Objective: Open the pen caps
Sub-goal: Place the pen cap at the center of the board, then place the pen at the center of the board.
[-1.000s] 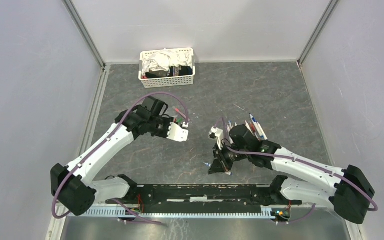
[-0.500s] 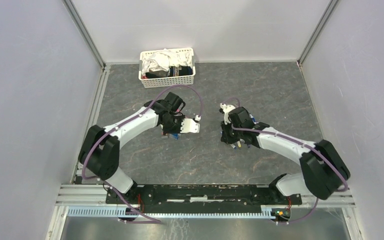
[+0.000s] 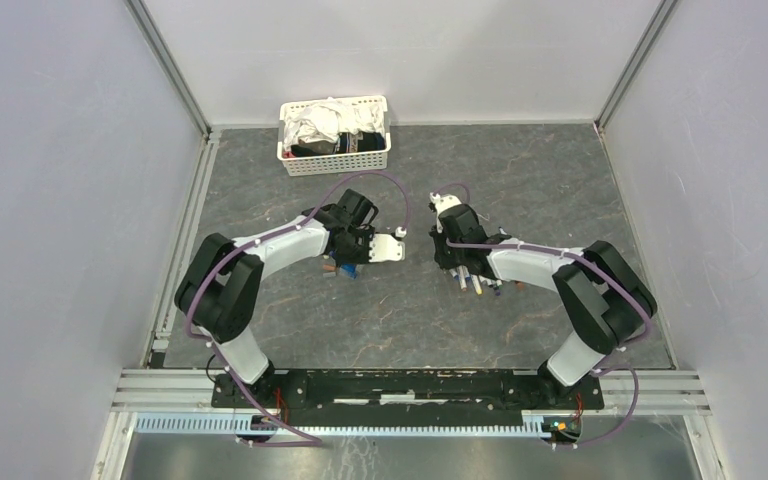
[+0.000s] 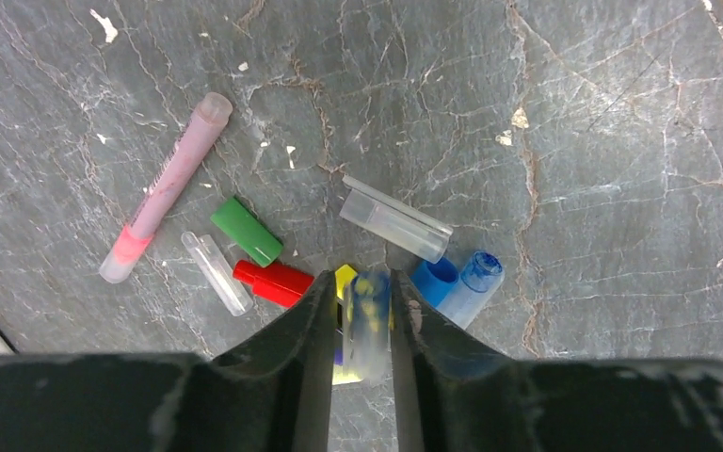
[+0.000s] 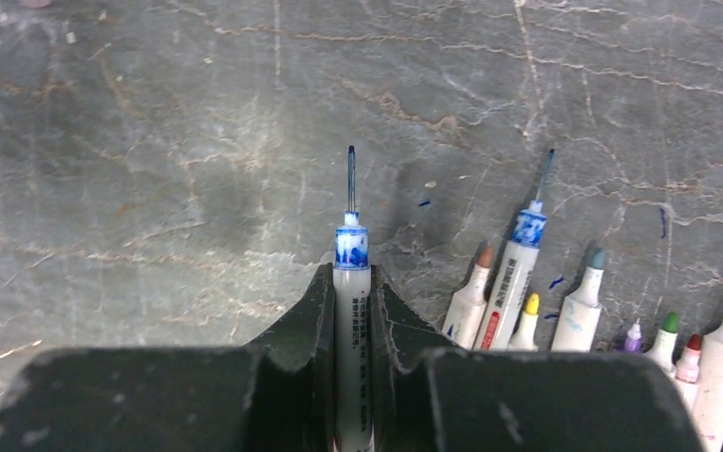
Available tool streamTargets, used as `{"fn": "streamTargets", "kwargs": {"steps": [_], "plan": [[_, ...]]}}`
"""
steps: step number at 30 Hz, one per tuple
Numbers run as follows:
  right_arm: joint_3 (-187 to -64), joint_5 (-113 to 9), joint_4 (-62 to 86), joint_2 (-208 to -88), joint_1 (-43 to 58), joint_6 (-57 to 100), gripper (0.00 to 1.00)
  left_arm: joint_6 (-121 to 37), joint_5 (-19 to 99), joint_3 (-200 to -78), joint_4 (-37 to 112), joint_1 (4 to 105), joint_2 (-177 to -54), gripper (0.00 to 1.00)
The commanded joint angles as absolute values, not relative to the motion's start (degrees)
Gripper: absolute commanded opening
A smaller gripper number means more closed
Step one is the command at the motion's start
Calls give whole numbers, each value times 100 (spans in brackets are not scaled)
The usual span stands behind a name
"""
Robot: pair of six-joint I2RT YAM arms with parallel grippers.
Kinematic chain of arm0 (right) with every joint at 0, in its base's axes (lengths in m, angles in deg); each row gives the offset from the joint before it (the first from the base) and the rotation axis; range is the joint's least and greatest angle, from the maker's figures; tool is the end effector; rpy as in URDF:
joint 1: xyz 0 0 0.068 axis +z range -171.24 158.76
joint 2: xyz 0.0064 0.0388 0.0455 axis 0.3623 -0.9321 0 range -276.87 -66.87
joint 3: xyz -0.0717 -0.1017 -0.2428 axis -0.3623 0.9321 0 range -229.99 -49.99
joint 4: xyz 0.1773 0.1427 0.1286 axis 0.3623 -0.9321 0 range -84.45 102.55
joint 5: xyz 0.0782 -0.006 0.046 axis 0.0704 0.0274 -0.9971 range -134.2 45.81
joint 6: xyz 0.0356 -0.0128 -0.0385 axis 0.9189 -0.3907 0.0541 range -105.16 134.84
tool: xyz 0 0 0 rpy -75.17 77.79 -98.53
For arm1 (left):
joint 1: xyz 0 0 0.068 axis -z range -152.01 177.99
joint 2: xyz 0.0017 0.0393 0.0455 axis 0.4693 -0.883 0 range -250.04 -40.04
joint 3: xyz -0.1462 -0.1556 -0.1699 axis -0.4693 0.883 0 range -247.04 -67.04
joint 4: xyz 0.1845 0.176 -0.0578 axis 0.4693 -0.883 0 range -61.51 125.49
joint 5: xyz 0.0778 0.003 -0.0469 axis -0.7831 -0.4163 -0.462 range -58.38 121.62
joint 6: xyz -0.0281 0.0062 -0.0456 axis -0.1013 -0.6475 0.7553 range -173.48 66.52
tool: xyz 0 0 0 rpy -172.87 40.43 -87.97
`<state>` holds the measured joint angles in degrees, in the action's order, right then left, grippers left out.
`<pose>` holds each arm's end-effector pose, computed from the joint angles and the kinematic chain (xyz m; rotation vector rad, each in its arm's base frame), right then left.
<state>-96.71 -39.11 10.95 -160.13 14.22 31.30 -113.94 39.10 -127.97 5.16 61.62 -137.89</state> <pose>0.2626 0.1831 0.1591 -0.3603 2.4034 0.3098 0.2724 -0.1866 0.1751 2.0191 1.8308 -0.0461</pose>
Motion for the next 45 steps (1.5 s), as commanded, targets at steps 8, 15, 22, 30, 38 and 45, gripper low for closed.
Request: {"fn": "streamTargets", "kwargs": {"steps": [8, 15, 22, 30, 38, 45], "plan": [[-9620, -3102, 1599, -16234, 1412, 3188, 23, -10565, 3876, -13099, 744, 6187, -13718, 64], [-9417, -3073, 1574, -15900, 1416, 3189, 36, -9645, 4393, -14505, -258, 5878, -13443, 78], [-9554, -3092, 1463, -15385, 1453, 3147, 36, -8751, 4841, -15554, -849, 5058, -12936, 100], [-11120, -3939, 1409, -16243, 2022, 2248, 53, -8565, 4792, -15212, -1297, 4372, -12407, 100], [-13059, -4196, 1038, -18097, 2344, 1678, 61, -8408, 4974, -14553, -1139, 3838, -11864, 100], [-14439, -4070, 822, -19299, 2341, 1739, 48, -8448, 5287, -14350, -1236, 3783, -11830, 100]]}}
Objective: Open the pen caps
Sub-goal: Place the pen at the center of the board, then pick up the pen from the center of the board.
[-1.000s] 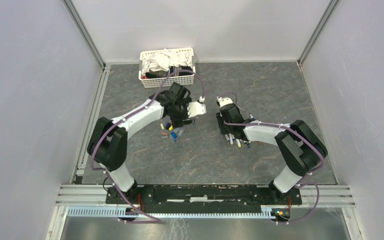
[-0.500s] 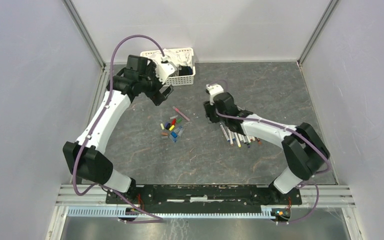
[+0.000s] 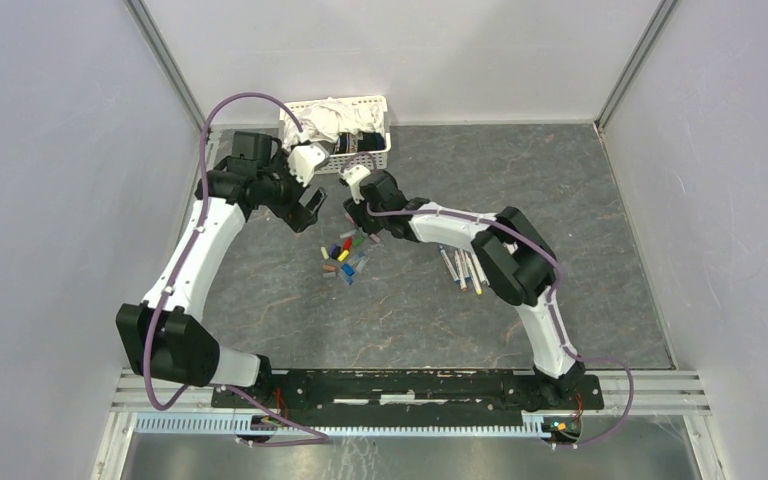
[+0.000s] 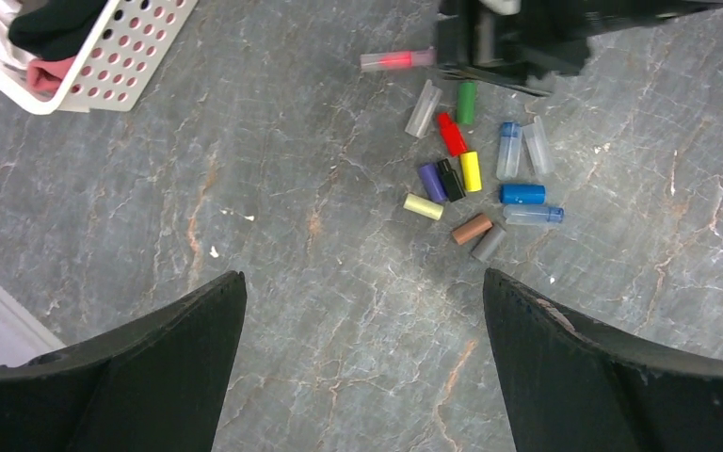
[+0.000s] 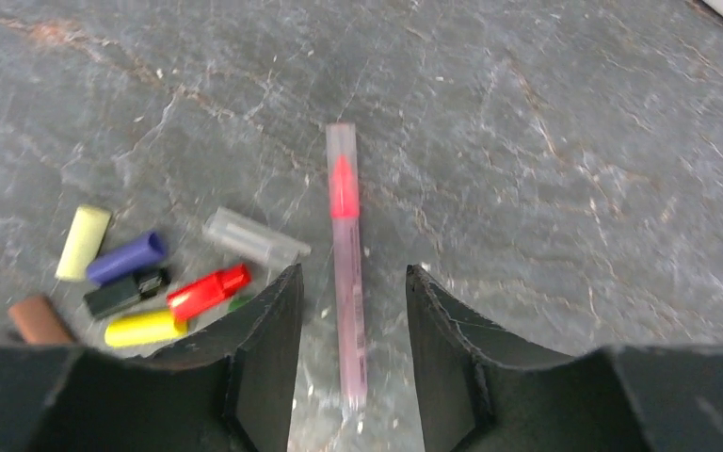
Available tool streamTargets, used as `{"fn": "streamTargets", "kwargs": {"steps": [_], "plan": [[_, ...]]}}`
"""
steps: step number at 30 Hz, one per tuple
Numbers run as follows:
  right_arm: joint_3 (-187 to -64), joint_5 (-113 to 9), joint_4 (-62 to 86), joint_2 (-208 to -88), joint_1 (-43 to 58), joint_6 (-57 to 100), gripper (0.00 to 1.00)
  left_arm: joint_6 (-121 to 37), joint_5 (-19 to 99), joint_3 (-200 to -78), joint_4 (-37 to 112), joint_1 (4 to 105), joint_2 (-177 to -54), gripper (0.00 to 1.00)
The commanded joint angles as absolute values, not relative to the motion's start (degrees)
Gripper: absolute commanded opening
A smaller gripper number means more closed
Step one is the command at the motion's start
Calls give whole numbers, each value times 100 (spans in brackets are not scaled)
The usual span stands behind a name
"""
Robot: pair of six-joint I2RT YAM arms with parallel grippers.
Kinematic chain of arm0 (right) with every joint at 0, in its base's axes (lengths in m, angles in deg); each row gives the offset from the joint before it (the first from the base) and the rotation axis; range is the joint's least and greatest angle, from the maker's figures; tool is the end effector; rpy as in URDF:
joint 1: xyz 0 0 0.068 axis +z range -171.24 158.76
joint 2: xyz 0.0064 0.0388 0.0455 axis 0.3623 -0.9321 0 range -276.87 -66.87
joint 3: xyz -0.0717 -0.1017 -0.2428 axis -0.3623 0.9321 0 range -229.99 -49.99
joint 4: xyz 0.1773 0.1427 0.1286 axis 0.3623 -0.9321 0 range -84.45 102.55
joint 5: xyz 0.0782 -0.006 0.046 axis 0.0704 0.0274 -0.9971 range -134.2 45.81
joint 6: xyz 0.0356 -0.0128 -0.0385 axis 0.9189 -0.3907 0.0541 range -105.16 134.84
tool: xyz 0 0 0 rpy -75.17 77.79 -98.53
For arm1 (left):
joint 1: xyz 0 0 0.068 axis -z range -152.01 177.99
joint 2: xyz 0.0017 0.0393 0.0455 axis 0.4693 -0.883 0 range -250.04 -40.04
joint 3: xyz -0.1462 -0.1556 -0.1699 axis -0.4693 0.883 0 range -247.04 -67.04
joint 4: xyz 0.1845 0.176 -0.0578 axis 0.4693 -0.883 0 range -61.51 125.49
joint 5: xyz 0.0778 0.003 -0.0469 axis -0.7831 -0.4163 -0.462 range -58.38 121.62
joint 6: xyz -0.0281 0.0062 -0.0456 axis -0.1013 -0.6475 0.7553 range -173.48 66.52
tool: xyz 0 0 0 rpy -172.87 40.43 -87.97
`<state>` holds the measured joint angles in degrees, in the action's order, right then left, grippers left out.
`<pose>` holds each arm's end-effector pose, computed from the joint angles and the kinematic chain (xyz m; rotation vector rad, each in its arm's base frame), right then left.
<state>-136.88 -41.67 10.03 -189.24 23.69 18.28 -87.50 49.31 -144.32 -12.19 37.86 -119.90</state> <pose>0.3424 0.3392 0.1758 -0.7794 2.1266 0.4070 0.2837 -0.0603 0.3393 1.0209 2.1729 -0.1835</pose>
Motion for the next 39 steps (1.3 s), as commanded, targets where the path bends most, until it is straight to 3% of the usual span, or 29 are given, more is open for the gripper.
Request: {"fn": "streamTargets", "kwargs": {"steps": [1, 9, 23, 25, 28, 30, 35, 39], "plan": [[-14557, -4053, 799, -19394, 2340, 1757, 47, -8456, 5288, -14324, -1240, 3784, -11823, 100], [-14935, -4139, 653, -19798, 2255, 1697, 44, -8525, 5336, -14211, -1240, 3775, -11774, 100], [-13891, -4214, 774, -19475, 2244, 1364, 42, -8586, 5216, -14203, -1289, 3775, -11784, 100], [-13716, -4088, 772, -19397, 2235, 1326, 33, -8599, 5196, -14179, -1280, 3775, -11774, 100], [-13435, -4147, 903, -19127, 2116, 1397, 9, -8674, 5305, -14097, -1291, 3779, -11765, 100], [-13259, -4338, 1017, -18908, 2011, 1474, 1, -8771, 5409, -13996, -1249, 3775, -11773, 100], [-12962, -4968, 1078, -18122, 1840, 1475, 0, -9472, 5962, -13713, -1282, 3784, -11857, 100], [-12686, -6235, 966, -17371, 1775, 1730, 0, -10035, 6517, -13674, -1311, 3791, -11893, 100]]}}
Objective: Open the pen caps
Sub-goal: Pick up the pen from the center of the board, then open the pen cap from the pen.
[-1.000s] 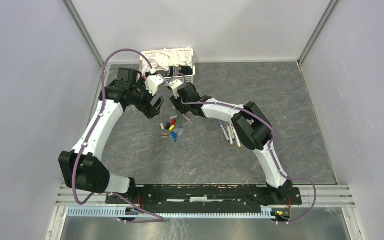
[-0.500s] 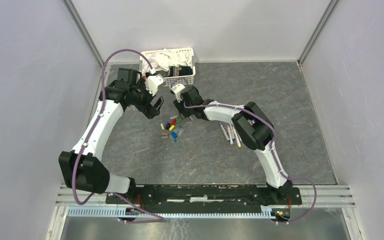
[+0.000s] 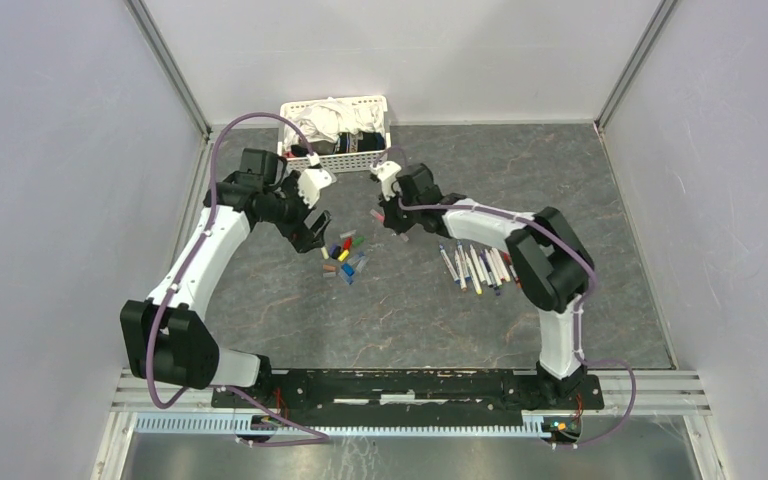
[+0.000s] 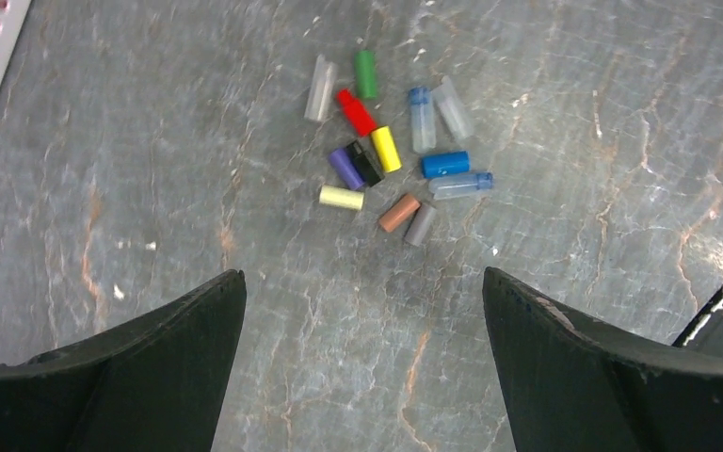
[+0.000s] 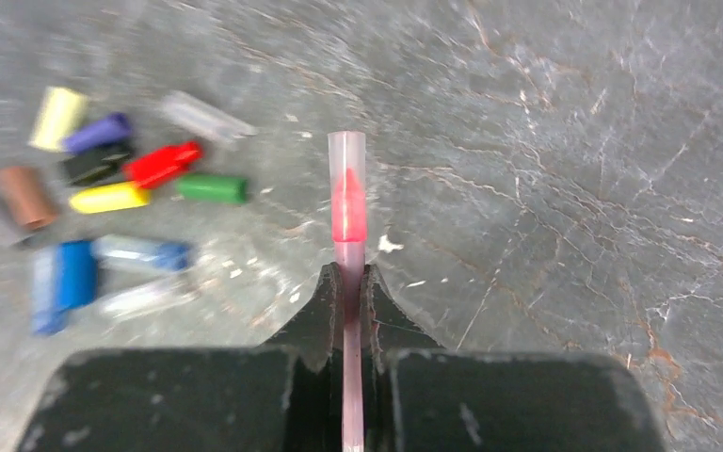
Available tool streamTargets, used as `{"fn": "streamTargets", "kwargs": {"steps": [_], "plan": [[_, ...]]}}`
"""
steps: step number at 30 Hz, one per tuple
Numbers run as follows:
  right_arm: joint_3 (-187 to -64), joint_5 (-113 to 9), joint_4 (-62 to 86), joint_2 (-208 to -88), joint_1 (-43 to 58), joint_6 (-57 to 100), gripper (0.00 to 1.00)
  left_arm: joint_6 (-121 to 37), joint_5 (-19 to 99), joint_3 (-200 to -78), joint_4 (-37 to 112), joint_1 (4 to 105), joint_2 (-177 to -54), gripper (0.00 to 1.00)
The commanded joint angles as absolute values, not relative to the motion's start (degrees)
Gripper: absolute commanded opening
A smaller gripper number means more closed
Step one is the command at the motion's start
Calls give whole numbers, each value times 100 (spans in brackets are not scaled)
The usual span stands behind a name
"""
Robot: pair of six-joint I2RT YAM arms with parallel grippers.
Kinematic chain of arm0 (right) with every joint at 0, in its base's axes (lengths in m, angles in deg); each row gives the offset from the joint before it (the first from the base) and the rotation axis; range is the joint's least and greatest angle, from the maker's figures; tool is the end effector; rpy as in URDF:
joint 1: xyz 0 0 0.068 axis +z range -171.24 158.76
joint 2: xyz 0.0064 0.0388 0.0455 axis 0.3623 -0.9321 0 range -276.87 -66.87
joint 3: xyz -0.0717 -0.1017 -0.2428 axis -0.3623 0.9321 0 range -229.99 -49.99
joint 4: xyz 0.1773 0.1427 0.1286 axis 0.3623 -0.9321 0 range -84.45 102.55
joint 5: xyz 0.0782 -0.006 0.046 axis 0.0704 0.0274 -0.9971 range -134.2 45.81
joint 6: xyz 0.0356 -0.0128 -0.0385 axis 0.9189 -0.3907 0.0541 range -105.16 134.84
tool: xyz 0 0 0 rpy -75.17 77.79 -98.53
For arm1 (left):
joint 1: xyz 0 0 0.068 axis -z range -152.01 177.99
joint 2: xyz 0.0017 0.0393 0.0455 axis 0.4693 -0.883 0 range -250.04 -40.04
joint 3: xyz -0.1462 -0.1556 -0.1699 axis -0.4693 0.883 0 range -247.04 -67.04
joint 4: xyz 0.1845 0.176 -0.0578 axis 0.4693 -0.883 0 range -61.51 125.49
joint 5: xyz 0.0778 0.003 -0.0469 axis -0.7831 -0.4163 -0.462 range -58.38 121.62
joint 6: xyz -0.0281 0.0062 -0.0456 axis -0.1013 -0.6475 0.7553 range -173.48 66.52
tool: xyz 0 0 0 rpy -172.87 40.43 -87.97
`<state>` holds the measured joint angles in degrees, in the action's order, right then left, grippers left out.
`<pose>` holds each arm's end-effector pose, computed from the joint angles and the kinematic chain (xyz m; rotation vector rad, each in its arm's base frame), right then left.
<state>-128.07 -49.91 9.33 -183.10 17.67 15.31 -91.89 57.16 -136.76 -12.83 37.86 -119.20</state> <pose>0.3468 0.2844 0.1739 -0.8177 2.1857 0.4648 0.2717 -0.0628 0.3021 1.1573 2.1867 -0.3664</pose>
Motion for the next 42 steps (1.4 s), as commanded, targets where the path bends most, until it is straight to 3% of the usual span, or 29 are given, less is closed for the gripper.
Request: {"fn": "streamTargets", "kwargs": {"steps": [1, 8, 19, 23, 28, 32, 35, 42], "plan": [[-12550, -6684, 983, -17199, 1777, 1791, 0, -10180, 6709, -13662, -1321, 3805, -11876, 100], [-11747, -8974, 1211, -16472, 1827, 2452, 0, -11337, 7261, -13543, -1529, 4216, -11902, 100], [-11746, -9709, 1318, -16502, 1971, 2803, 0, -11952, 7162, -13601, -2064, 5012, -12192, 99], [-11769, -9754, 1359, -16582, 1984, 2895, 0, -12080, 7168, -13657, -2347, 5244, -12344, 81], [-11716, -9728, 1535, -16610, 1983, 3128, 0, -12155, 7211, -13700, -2479, 5297, -12428, 43], [-11643, -9740, 1721, -16714, 1984, 3445, 19, -12143, 7231, -13737, -2477, 5347, -12418, 6], [-11389, -9869, 2137, -16683, 1991, 3708, 34, -12127, 7192, -13762, -2469, 5348, -12386, 2], [-11366, -10088, 2217, -16725, 2085, 3790, 34, -12041, 7208, -13833, -2408, 5359, -12458, 2]]}}
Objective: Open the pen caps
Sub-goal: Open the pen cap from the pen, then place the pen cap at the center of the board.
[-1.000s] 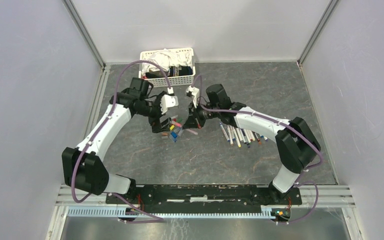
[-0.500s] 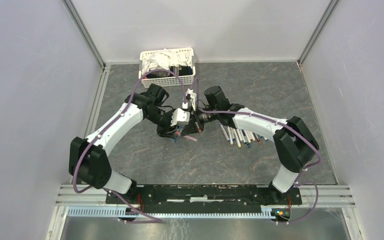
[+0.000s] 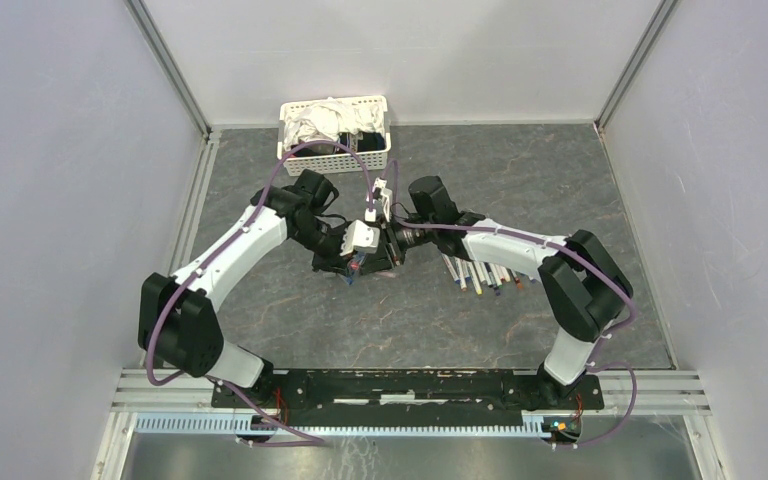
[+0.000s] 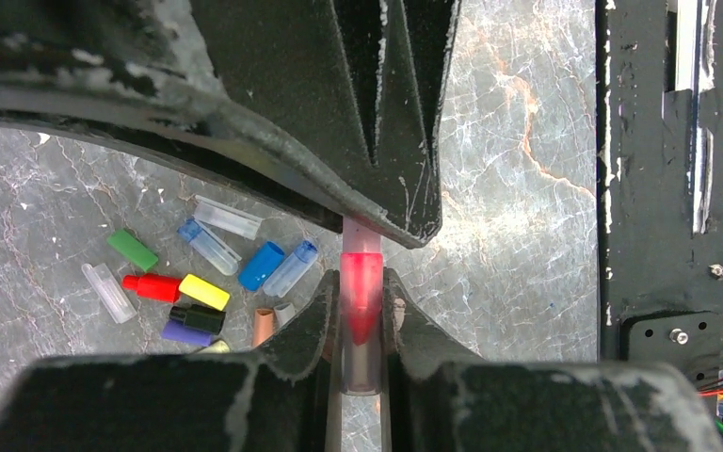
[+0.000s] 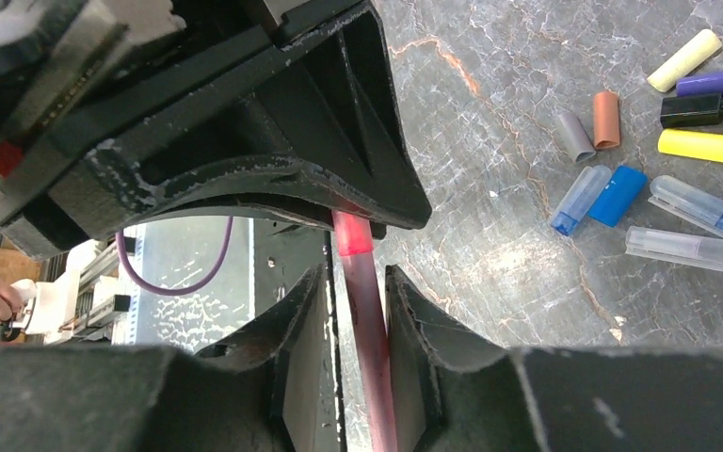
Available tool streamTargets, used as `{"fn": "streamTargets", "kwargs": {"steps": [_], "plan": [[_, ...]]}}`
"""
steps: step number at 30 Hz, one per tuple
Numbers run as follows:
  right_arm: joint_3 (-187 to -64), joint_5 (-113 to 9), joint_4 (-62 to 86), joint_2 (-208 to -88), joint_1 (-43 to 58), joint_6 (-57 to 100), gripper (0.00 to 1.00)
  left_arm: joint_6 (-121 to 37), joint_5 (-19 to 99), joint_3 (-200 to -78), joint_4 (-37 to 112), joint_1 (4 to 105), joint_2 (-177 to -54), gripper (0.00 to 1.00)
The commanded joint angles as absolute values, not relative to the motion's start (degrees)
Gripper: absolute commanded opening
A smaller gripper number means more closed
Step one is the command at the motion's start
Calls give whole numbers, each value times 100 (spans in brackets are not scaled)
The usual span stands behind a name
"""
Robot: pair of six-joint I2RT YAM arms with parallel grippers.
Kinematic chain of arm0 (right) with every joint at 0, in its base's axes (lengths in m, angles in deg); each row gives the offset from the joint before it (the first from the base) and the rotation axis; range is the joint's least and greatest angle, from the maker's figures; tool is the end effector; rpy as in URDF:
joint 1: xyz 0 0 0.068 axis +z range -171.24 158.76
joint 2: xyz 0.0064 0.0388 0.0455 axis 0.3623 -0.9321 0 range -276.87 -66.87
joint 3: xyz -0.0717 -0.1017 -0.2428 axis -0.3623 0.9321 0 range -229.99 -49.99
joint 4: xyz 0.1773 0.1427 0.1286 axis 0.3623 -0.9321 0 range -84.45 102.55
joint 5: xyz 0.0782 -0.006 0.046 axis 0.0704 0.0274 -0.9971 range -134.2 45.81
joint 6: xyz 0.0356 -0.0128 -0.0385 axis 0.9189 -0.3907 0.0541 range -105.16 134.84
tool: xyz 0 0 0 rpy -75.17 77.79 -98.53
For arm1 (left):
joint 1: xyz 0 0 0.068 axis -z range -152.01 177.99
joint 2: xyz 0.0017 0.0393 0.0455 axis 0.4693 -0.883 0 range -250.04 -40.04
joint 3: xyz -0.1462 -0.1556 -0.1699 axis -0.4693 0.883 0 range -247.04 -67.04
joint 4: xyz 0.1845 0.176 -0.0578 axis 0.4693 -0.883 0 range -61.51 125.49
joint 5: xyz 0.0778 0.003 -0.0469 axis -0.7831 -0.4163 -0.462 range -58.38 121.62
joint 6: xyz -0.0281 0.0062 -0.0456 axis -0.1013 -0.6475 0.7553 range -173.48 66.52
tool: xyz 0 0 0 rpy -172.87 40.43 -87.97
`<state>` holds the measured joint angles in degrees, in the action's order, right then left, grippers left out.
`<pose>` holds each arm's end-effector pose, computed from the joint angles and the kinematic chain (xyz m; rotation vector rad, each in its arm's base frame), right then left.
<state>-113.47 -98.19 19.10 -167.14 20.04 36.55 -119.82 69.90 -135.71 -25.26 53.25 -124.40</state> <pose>0.2675 0.2731 0.2269 -1.0047 2.0508 1.6099 0.2348 -0.1351 0.2687 1.9360 1.7331 -0.7355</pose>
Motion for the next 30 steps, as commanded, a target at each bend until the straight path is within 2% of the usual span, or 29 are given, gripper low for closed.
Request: {"fn": "streamTargets", "kwargs": {"steps": [1, 3, 6, 12, 21, 27, 30], "plan": [[-11378, -10088, 2123, -16736, 2097, 3700, 32, -12028, 7205, -13851, -2403, 5357, -12464, 2], [-11390, -10042, 1906, -16732, 2103, 3554, 22, -12031, 7198, -13866, -2410, 5357, -12475, 2], [-11408, -9919, 1569, -16720, 2089, 3320, 0, -12040, 7142, -13882, -2410, 5357, -12498, 2], [-10883, -9587, 844, -16233, 1859, 2789, 0, -12341, 6354, -13931, -2473, 5298, -12626, 2], [-9377, -8904, 447, -15070, 1702, 2499, 0, -13086, 5266, -14292, -2516, 4489, -12953, 2], [-9123, -8593, 448, -14593, 1499, 2584, 0, -12988, 5523, -14411, -2380, 4390, -13053, 2], [-9292, -7686, 380, -14398, 1283, 2679, 0, -12377, 5960, -14123, -1702, 4416, -13104, 3]]}}
